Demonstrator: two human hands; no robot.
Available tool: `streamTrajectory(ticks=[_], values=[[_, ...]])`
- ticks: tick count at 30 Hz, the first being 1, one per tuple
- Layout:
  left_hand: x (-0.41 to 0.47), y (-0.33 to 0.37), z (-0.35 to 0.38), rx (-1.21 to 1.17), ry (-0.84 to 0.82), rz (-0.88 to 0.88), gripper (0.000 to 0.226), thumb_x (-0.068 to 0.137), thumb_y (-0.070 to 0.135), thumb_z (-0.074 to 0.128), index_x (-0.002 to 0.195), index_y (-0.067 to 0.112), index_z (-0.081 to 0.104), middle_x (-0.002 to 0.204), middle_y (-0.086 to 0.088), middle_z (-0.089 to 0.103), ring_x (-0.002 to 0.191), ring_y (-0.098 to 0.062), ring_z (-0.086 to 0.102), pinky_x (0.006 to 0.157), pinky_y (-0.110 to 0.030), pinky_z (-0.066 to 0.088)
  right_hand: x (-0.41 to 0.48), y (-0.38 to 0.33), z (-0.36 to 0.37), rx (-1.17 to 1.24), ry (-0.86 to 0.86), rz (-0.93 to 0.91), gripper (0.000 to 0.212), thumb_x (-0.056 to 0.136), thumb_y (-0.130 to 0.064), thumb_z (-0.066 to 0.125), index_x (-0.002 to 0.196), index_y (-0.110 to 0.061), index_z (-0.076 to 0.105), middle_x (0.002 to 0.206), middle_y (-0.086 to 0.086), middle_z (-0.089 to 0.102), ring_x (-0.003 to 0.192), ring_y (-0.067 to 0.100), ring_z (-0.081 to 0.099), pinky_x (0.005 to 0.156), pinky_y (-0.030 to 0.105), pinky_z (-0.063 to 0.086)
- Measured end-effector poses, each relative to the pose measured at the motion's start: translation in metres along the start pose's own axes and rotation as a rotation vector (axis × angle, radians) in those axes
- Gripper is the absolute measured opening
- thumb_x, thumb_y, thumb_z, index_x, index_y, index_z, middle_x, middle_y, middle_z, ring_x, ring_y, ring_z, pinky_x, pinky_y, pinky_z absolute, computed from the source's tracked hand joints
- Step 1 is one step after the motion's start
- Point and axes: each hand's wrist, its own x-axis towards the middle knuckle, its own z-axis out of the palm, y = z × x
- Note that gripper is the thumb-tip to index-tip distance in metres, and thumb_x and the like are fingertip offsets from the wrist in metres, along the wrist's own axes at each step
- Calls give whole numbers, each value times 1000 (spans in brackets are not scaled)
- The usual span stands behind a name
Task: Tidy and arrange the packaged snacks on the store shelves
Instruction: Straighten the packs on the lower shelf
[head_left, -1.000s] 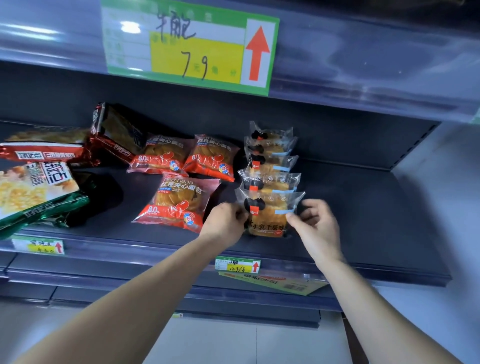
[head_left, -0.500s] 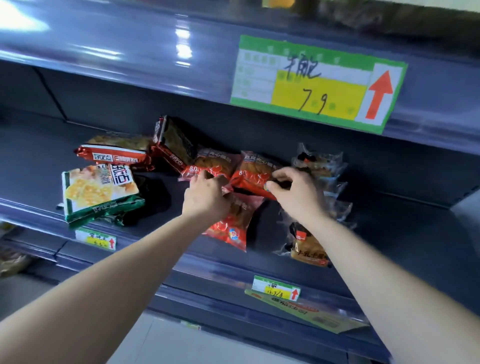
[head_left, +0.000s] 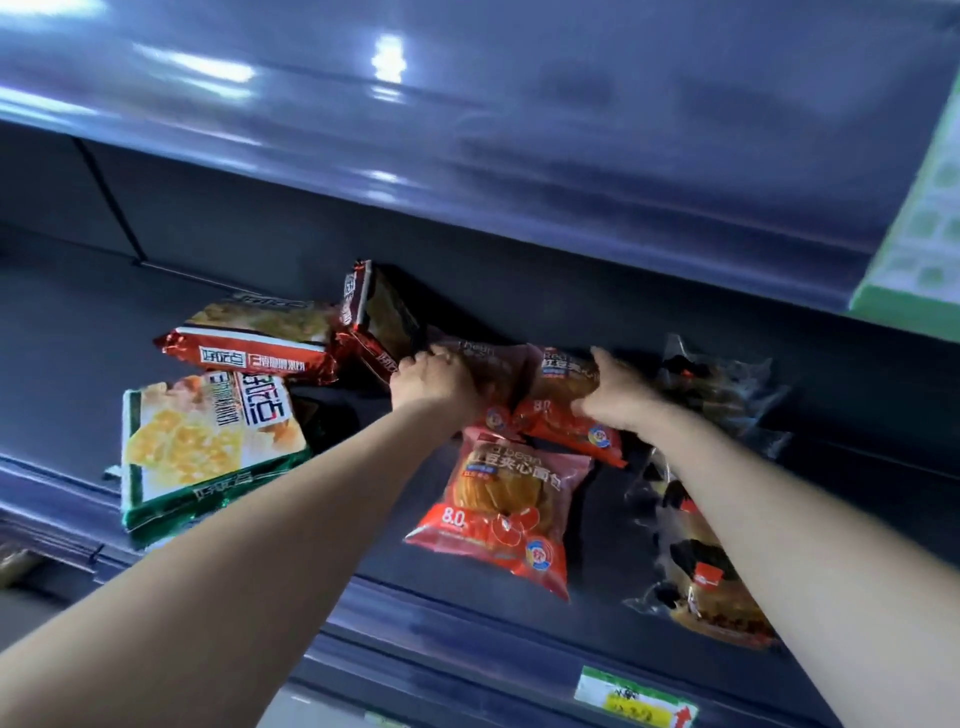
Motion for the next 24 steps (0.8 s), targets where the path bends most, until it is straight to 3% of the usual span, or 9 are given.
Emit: streamTrajectory(ticks=[2,5,7,10,12,14,16,20,24], values=[[6,0,-4,-54,-20,-54,87,82,54,62,141,0,29,136,-15,50,128,-34,43,102,-37,36,-4,-5,-8,29,-106,44,86,84,-15,70,151,-10,16,150,13,34,133,28,38,102,29,36],[8,2,-8,-129,-8,-105,79,75,47,70,136,6,39,132,-11,54,126,-32,47,100,-39,40,-14,-11,-14,-25,-174,63,77,80,-19,75,142,-1,33,144,14,42,129,27,42,97,26,38],[7,1,-7,-193,-9,-136,82,68,42,77,134,7,42,131,-9,52,125,-32,45,101,-41,42,-21,-15,-17,-102,-188,49,80,78,-27,76,142,-4,33,140,10,43,126,26,43,91,24,38],[9,-2,-8,-329,-34,-191,85,54,34,86,127,7,53,124,-10,56,121,-31,47,100,-43,45,-26,-15,-21,-134,-166,7,80,74,-32,80,137,-7,39,106,-2,49,92,16,48,69,18,29],[8,-4,-9,-411,-45,-218,80,50,38,88,119,10,61,117,-9,60,115,-29,51,96,-41,49,-26,-14,-21,-108,-122,-38,75,71,-24,82,132,-5,43,81,-12,36,73,6,41,60,17,26],[6,-7,-9,-494,-27,-235,75,51,42,87,116,14,64,114,-9,62,111,-29,55,93,-40,51,-26,-13,-19,-167,-80,-97,86,67,-26,85,135,-4,38,96,-10,45,103,18,51,81,16,31],[5,-10,-7,-525,34,-247,77,56,44,86,123,17,58,119,-9,59,115,-30,54,95,-41,50,-26,-12,-17,-284,20,-147,101,60,-37,87,138,-6,33,134,6,44,130,25,38,97,25,32],[1,-11,-3,-502,129,-253,74,71,39,80,130,11,45,130,-11,51,125,-32,45,100,-40,44,-12,3,-19,-239,62,-171,109,58,-42,87,145,-10,28,149,12,28,139,26,24,111,32,25],[-5,-12,-1,-606,179,-230,60,75,31,75,123,11,45,125,-9,56,123,-31,47,98,-41,45,-2,13,-32,-202,164,-219,58,68,-11,76,123,-13,57,121,9,48,113,26,49,93,29,40]])
